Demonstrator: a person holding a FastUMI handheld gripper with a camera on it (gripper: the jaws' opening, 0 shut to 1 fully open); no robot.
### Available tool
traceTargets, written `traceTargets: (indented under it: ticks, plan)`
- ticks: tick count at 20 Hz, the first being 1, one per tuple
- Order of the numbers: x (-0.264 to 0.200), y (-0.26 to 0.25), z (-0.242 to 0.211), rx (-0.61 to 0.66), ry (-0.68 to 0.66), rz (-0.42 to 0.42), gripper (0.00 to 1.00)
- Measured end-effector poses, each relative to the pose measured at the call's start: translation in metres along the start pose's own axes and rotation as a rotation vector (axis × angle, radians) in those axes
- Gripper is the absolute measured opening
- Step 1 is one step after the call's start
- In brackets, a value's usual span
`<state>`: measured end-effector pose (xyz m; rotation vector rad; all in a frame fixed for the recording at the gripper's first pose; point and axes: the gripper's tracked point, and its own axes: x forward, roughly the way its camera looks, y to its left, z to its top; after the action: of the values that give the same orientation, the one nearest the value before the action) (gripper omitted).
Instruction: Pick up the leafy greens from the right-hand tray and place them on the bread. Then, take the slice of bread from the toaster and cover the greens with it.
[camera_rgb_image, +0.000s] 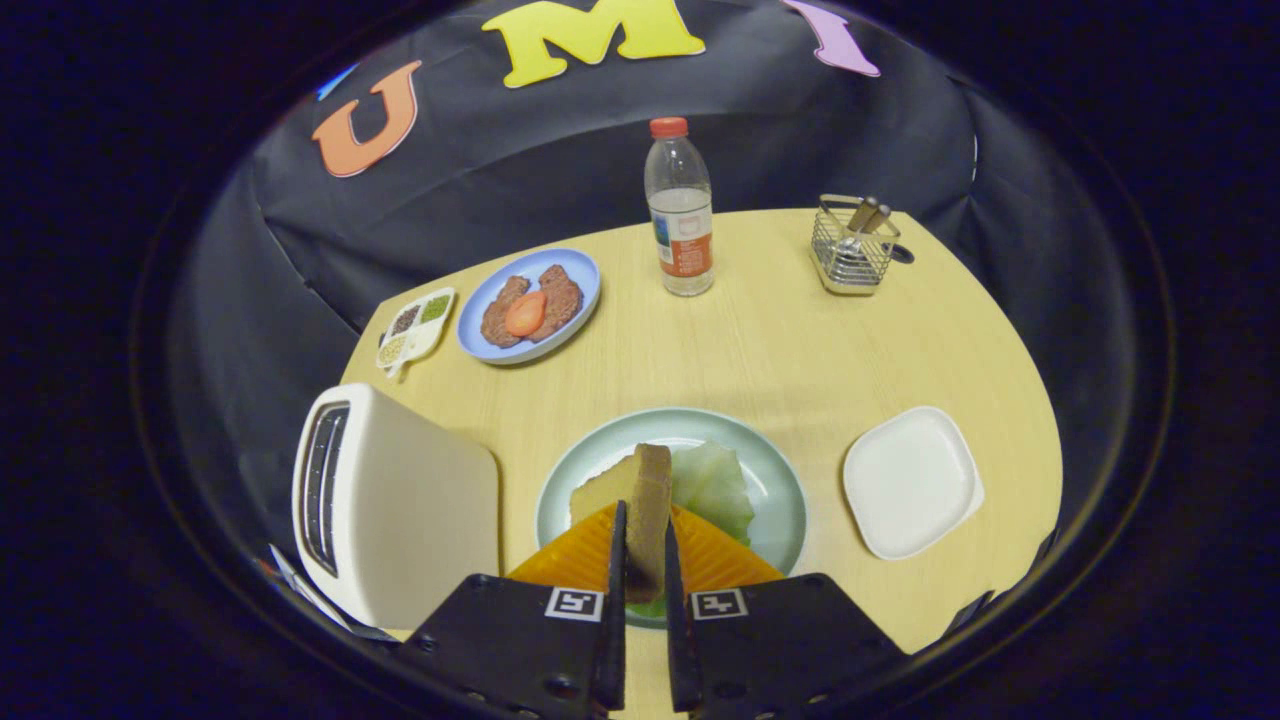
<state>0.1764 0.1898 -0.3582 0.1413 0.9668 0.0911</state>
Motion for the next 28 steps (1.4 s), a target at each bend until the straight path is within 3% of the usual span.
traceTargets:
  ticks: [2, 3, 4, 7, 9, 11, 12, 15, 17, 20, 22, 28]
  plan:
    - [0.017, -0.019, -0.006, -0.052, 0.026, -0.019, 0.17]
    - [0.021, -0.024, -0.01, -0.058, 0.046, -0.016, 0.26]
    - [0.024, -0.027, -0.013, -0.061, 0.053, -0.005, 0.29]
    - [0.031, -0.035, -0.013, -0.074, 0.059, 0.025, 0.29]
    - [0.033, -0.04, -0.014, -0.095, 0.059, 0.039, 0.4]
    - [0.032, -0.045, -0.013, -0.111, 0.047, 0.04, 0.4]
    - [0.034, -0.049, -0.013, -0.123, 0.042, 0.035, 0.48]
    - [0.037, -0.059, -0.012, -0.179, 0.01, 0.009, 0.52]
    - [0.029, -0.062, -0.011, -0.217, -0.031, -0.017, 0.65]
    - [-0.004, -0.055, -0.006, -0.234, -0.116, -0.024, 0.77]
    - [-0.04, -0.048, -0.004, -0.224, -0.181, -0.021, 0.91]
    - [-0.167, -0.03, -0.005, -0.154, -0.413, -0.058, 0.91]
